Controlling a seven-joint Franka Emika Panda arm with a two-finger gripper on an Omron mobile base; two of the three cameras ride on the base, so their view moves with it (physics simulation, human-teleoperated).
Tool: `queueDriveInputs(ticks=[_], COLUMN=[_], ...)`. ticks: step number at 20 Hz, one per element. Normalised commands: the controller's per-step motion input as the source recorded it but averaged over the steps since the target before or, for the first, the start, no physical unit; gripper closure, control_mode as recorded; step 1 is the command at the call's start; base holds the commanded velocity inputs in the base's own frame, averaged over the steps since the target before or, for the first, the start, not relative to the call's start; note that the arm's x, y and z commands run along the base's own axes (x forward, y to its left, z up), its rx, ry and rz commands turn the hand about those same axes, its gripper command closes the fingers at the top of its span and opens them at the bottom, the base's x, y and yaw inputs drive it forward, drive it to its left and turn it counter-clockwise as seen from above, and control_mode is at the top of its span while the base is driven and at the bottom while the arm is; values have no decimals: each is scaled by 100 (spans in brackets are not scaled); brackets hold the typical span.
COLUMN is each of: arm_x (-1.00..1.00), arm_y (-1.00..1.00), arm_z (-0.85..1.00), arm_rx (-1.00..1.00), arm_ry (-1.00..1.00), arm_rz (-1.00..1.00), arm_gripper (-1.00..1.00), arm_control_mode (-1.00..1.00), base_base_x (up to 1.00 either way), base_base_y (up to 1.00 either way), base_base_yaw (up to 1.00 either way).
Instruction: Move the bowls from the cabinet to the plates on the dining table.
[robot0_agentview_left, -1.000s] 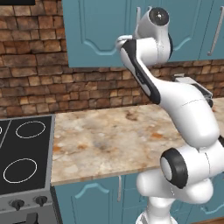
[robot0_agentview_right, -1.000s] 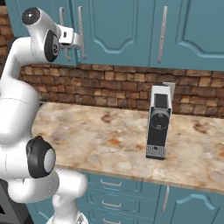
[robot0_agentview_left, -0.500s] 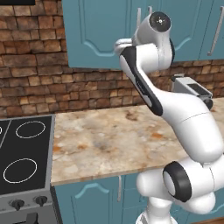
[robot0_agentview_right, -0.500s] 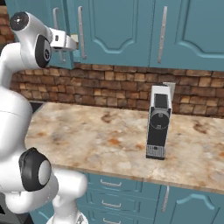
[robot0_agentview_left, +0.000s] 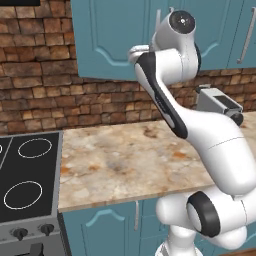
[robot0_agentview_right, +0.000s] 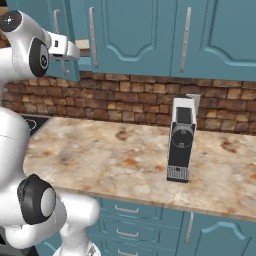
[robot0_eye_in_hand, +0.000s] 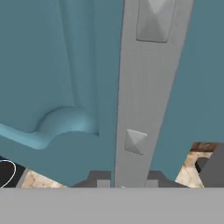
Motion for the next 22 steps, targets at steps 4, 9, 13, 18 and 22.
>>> queueDriveInputs(ticks=[4, 9, 13, 18, 22], arm_x=[-49, -30, -18, -6, -8], arm_y=[40, 52, 52, 52, 59], arm_z=[-8, -10, -21, -31, -42], arm_rx=[0, 0, 0, -1, -2], arm_ry=[4, 2, 0, 0, 0], arm_rz=[0, 0, 0, 0, 0], arm_gripper=[100, 100, 100, 100, 100], arm_control_mode=[-100, -100, -100, -100, -100], base_base_x=[0, 0, 0, 0, 0], base_base_y=[0, 0, 0, 0, 0], base_base_yaw=[0, 0, 0, 0, 0])
